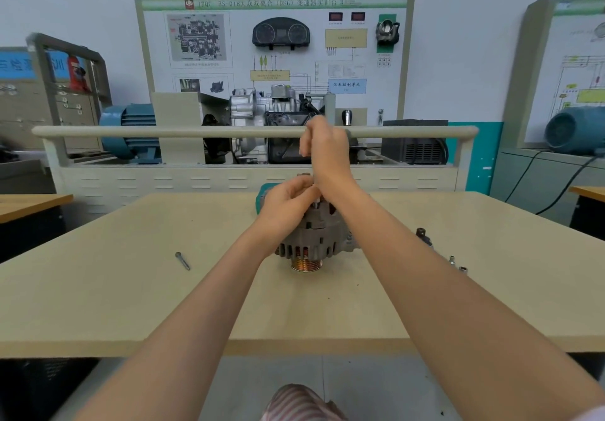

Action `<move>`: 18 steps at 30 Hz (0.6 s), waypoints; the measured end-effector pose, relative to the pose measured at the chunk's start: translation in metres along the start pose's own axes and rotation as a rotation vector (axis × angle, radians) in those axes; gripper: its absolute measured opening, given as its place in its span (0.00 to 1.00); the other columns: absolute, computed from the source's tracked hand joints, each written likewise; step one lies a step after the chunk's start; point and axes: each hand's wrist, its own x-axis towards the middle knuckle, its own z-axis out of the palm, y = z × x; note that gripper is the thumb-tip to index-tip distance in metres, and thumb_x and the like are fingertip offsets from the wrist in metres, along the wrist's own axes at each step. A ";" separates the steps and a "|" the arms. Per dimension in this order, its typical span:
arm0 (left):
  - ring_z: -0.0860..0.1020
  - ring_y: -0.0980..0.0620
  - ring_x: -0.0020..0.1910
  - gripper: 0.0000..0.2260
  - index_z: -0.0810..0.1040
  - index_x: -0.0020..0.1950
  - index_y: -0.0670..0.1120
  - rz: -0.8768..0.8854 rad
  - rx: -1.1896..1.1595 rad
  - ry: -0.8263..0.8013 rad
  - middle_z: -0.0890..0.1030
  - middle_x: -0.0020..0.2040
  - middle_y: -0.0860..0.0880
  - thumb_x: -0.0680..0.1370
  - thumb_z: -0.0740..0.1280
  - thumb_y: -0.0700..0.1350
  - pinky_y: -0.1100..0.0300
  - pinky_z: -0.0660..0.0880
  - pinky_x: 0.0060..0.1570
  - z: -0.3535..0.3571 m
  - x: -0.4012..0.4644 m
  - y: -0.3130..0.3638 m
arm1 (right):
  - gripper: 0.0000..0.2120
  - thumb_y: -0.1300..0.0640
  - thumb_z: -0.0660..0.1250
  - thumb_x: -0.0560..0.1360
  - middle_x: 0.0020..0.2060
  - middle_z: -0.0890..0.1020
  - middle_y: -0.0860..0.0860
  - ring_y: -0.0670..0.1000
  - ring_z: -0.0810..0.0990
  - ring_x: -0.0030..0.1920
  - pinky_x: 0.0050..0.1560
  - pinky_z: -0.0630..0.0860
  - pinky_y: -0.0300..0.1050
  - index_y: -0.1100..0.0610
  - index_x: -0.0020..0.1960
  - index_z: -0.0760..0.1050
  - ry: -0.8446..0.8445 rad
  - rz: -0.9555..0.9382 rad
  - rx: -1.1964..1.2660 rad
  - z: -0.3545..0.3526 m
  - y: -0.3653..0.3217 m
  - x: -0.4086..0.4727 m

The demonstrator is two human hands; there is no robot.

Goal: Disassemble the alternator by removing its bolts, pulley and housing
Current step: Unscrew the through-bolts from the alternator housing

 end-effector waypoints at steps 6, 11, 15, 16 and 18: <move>0.81 0.63 0.43 0.08 0.82 0.48 0.54 0.030 -0.038 -0.042 0.85 0.44 0.56 0.80 0.63 0.47 0.72 0.74 0.39 -0.005 0.000 -0.001 | 0.31 0.55 0.48 0.78 0.16 0.67 0.52 0.52 0.68 0.27 0.42 0.74 0.42 0.54 0.16 0.61 -0.207 0.241 0.578 -0.012 -0.003 0.016; 0.81 0.64 0.39 0.08 0.82 0.51 0.50 0.034 -0.069 -0.016 0.84 0.38 0.58 0.79 0.64 0.45 0.75 0.72 0.35 -0.005 -0.001 -0.001 | 0.27 0.58 0.51 0.79 0.22 0.73 0.47 0.47 0.73 0.33 0.51 0.70 0.43 0.56 0.22 0.68 -0.051 0.115 0.216 -0.005 0.005 0.006; 0.75 0.58 0.31 0.12 0.76 0.36 0.47 -0.024 0.028 0.083 0.78 0.29 0.54 0.78 0.62 0.37 0.74 0.67 0.25 -0.004 0.000 -0.003 | 0.07 0.59 0.59 0.74 0.39 0.74 0.52 0.51 0.71 0.44 0.50 0.66 0.44 0.60 0.41 0.74 0.190 -0.417 -0.774 0.005 0.024 -0.018; 0.73 0.58 0.31 0.11 0.75 0.37 0.46 -0.039 0.049 0.097 0.77 0.31 0.52 0.78 0.61 0.36 0.73 0.67 0.25 -0.003 0.001 -0.003 | 0.09 0.57 0.59 0.73 0.43 0.75 0.54 0.54 0.71 0.47 0.55 0.65 0.46 0.61 0.45 0.74 0.250 -0.418 -0.965 0.007 0.025 -0.020; 0.72 0.57 0.33 0.09 0.75 0.40 0.44 -0.052 0.066 0.100 0.76 0.34 0.49 0.78 0.60 0.36 0.73 0.67 0.25 -0.002 0.002 -0.003 | 0.13 0.55 0.58 0.72 0.46 0.75 0.55 0.56 0.71 0.50 0.59 0.63 0.48 0.62 0.49 0.74 0.292 -0.391 -1.094 0.010 0.024 -0.020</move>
